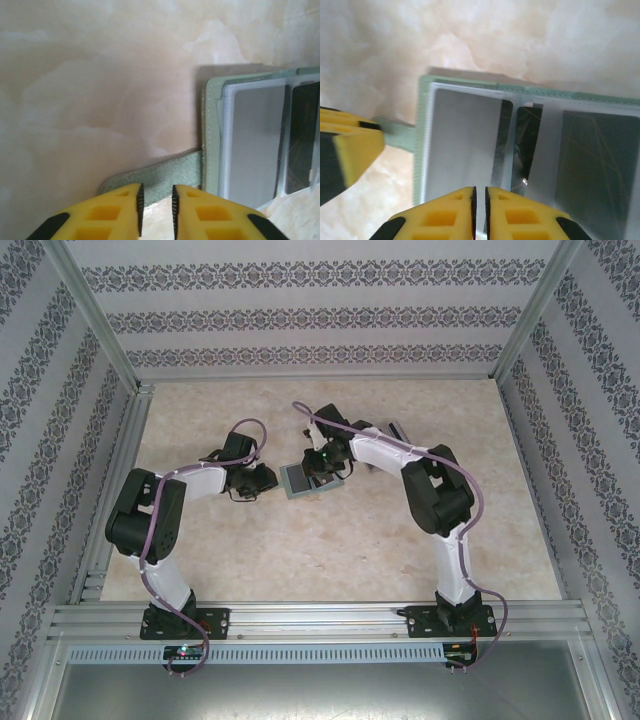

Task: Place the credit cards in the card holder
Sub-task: Insert the credit card into the card slot, then close the card holder at the center of the table.

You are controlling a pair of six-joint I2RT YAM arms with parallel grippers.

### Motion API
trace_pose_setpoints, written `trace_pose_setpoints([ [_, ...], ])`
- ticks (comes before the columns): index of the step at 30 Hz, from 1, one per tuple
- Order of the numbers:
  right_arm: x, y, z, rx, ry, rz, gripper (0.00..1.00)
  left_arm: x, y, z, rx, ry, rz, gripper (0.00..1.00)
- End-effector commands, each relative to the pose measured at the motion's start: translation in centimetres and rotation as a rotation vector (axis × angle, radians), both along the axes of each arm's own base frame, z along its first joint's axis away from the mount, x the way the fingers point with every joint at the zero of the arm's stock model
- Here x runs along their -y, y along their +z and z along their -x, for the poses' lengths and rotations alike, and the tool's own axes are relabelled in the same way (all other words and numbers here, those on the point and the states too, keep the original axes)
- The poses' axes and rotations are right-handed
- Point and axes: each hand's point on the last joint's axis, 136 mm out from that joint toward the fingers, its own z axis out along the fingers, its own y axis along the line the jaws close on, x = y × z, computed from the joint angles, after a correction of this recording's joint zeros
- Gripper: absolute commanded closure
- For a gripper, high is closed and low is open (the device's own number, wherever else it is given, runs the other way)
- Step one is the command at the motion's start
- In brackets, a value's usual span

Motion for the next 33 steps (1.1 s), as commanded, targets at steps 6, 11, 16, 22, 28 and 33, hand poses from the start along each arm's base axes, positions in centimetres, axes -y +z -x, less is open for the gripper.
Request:
trace_pose_setpoints([
  [6,7.2,2.5,-1.2,0.043,-0.146,-0.028,0.68,-0.6,2.8,-0.3,0.042,-0.008,-0.045,0.57],
  [11,8.7,0.3,-0.3,-0.02,-0.193,-0.069,0.62,0.0,2.9,-0.4,0.038,-0.013,-0.013,0.56],
  [16,7.9,-1.3,-0.2,-0.068,-0.21,-0.126,0.55,0.3,2.5,-0.4,0.019,-0.022,-0.003,0.56],
  [22,7.8,-3.2,-0.8,-0.1,-0.244,-0.123,0.51,0.9,1.2,-0.2,-0.014,-0.031,0.025,0.54],
  [28,8.0,-4.4,-0.7,-0.13,-0.265,-0.136,0.49,1.3,0.1,-0.2,-0.036,-0.034,0.048,0.55],
  [33,5.3,-3.1,-0.7,-0.152,-0.227,-0.29,0.49,1.3,0.0,-0.3,-0.039,-0.037,0.05,0.57],
])
